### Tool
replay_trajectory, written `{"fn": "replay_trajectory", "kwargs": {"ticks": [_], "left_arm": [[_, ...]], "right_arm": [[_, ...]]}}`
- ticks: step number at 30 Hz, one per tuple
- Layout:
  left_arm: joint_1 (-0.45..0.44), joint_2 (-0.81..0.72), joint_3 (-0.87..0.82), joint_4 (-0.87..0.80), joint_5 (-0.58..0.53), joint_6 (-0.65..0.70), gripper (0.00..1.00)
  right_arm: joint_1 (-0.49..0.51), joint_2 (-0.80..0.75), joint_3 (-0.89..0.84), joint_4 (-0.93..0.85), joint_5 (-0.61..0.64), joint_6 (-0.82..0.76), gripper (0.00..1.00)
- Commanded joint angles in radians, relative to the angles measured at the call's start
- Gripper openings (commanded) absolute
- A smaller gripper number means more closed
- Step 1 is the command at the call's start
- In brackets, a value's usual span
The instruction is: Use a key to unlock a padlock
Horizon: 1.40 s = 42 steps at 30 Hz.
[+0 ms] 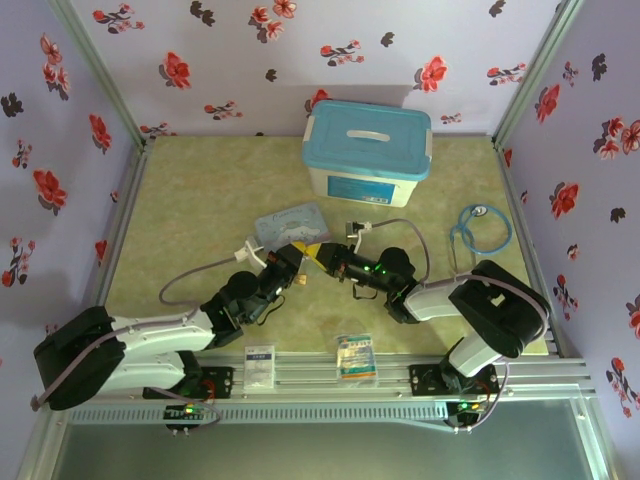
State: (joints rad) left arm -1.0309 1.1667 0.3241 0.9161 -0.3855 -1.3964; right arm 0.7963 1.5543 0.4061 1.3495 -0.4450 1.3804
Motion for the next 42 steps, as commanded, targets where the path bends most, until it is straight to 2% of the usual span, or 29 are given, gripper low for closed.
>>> {"fn": "replay_trajectory", "kwargs": {"ticks": [1,10,13,18,22,23,26,29,30,31,33,34,35,38,40,42], "left_arm": [[0.012,0.01,-0.009,0.023,-0.003,-0.005,0.0],[0.014,0.016,-0.004,0.021,-0.001,-0.006,0.0],[0.015,0.016,-0.008,0.023,0.0,-0.013,0.0],[0.015,0.016,-0.017,0.023,-0.001,-0.022,0.0],[0.015,0.012,-0.019,0.005,-0.002,-0.022,0.0],[0.015,0.004,-0.016,-0.012,-0.003,-0.017,0.02],[0.016,-0.04,-0.004,-0.094,-0.003,0.02,0.16],[0.017,-0.109,0.029,-0.231,-0.014,0.063,0.41],[0.019,-0.131,0.039,-0.273,-0.022,0.075,0.53],[0.021,-0.15,0.045,-0.315,-0.029,0.071,0.56],[0.02,-0.141,0.059,-0.314,-0.023,0.076,0.41],[0.019,-0.115,0.068,-0.285,-0.01,0.073,0.38],[0.019,-0.089,0.069,-0.245,0.003,0.063,0.39],[0.02,-0.049,0.038,-0.147,0.017,0.042,0.55],[0.022,-0.093,0.024,-0.221,-0.004,0.036,0.6],[0.025,-0.146,0.029,-0.304,-0.017,0.07,0.59]], "right_arm": [[0.007,0.013,0.013,0.036,-0.024,0.0,0.19],[0.02,0.023,0.013,0.036,-0.02,-0.003,0.18],[0.019,0.024,0.015,0.036,-0.018,-0.003,0.14],[0.02,0.028,0.011,0.036,-0.015,-0.003,0.01],[0.019,0.025,0.004,0.036,-0.005,-0.003,0.0],[0.018,0.025,0.002,0.035,0.0,-0.003,0.0],[0.013,0.024,-0.01,0.036,0.0,-0.005,0.0],[0.009,0.026,-0.022,0.036,-0.001,-0.006,0.0],[0.008,0.027,-0.024,0.035,-0.006,-0.006,0.0],[0.008,0.03,-0.024,0.036,-0.007,-0.005,0.0],[0.013,0.048,-0.016,0.036,0.015,0.009,0.0],[0.011,0.063,0.0,0.037,0.005,0.017,0.0],[0.011,0.069,0.015,0.036,-0.007,0.017,0.0],[-0.006,0.066,0.044,0.034,-0.035,0.009,0.0],[-0.019,0.061,0.045,0.033,-0.05,0.02,0.0],[-0.023,0.053,0.029,0.027,-0.052,0.02,0.0]]}}
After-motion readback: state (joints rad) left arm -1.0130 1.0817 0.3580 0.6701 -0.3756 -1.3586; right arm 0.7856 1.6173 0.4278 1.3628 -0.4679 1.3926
